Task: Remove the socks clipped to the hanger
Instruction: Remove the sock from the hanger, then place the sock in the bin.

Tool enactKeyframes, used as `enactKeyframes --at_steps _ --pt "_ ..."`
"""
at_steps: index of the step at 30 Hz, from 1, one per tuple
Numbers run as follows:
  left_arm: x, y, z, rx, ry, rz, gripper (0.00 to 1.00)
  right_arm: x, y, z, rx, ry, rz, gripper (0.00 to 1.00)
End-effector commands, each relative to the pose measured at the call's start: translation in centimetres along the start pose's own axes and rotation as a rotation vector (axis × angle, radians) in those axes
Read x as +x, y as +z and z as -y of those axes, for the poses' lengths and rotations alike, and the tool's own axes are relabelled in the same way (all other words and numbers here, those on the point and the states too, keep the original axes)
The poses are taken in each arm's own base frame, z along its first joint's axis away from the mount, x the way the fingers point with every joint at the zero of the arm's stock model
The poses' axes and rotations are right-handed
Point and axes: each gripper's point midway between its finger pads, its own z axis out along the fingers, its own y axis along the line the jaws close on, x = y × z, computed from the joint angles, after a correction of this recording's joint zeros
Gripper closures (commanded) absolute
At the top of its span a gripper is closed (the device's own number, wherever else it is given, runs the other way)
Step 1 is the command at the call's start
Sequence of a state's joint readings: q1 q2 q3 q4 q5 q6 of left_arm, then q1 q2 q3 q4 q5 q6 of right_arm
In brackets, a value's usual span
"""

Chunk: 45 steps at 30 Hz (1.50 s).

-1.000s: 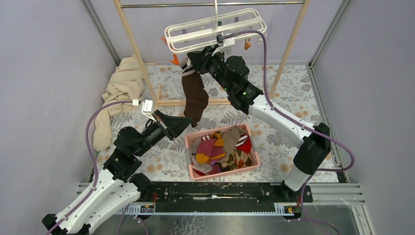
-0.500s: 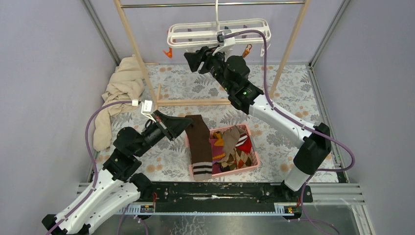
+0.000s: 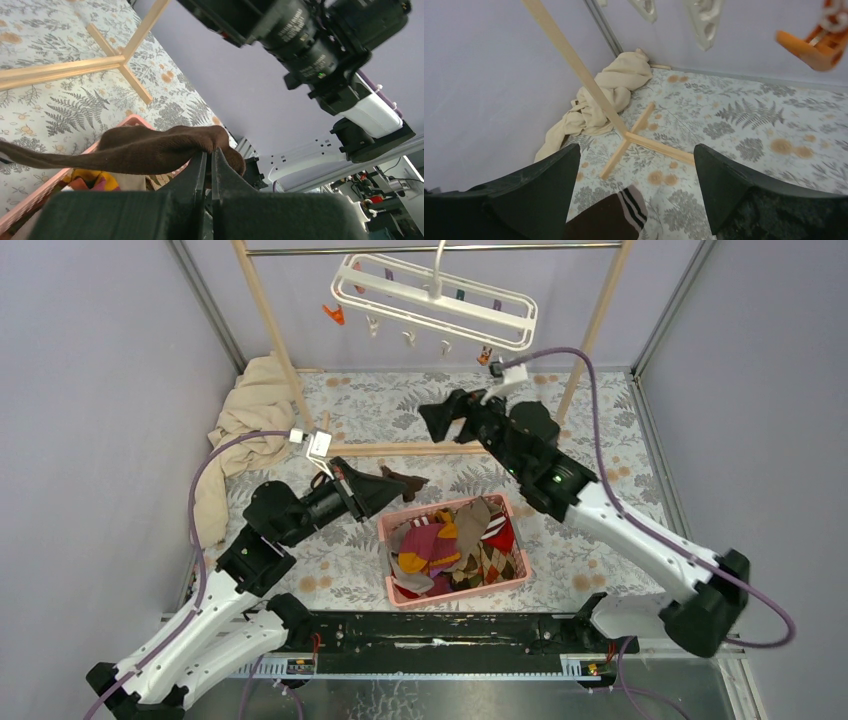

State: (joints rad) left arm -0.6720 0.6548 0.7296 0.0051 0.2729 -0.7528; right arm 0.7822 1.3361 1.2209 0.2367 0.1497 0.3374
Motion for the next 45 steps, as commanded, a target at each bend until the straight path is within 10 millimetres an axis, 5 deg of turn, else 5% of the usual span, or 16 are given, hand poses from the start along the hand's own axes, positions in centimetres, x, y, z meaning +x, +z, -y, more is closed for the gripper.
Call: enactKeyframes --at_steps 1,9,14,27,36,45 --pt "-0.3 -0.2 1.8 0.06 -0.023 -0.025 0.98 -1.4 -4.8 2.1 0.087 -0.021 0.013 0.08" --pt "2.2 -0.4 1.5 0.069 -0.101 -0.095 0.97 2.7 -12.2 3.9 0.098 -0.01 -0.136 0.08" --pt "6.5 -0.2 -1.1 0.007 -0.151 -0.175 0.95 6.2 -14.6 4.5 0.084 0.005 -0.233 0.11" --pt "16.1 0.5 -8.4 -0.221 -0.18 -0.316 0.94 11.3 -15.9 5.1 0.051 0.021 -0.367 0.12" --pt "19.2 0.9 -12.0 -0.337 -0.144 -0.37 0.83 13.2 -16.5 5.2 0.032 0.035 -0.412 0.12" --pt "19.8 1.7 -13.1 -0.382 -0.082 -0.42 0.78 14.8 -17.1 5.1 0.017 0.044 -0.474 0.11"
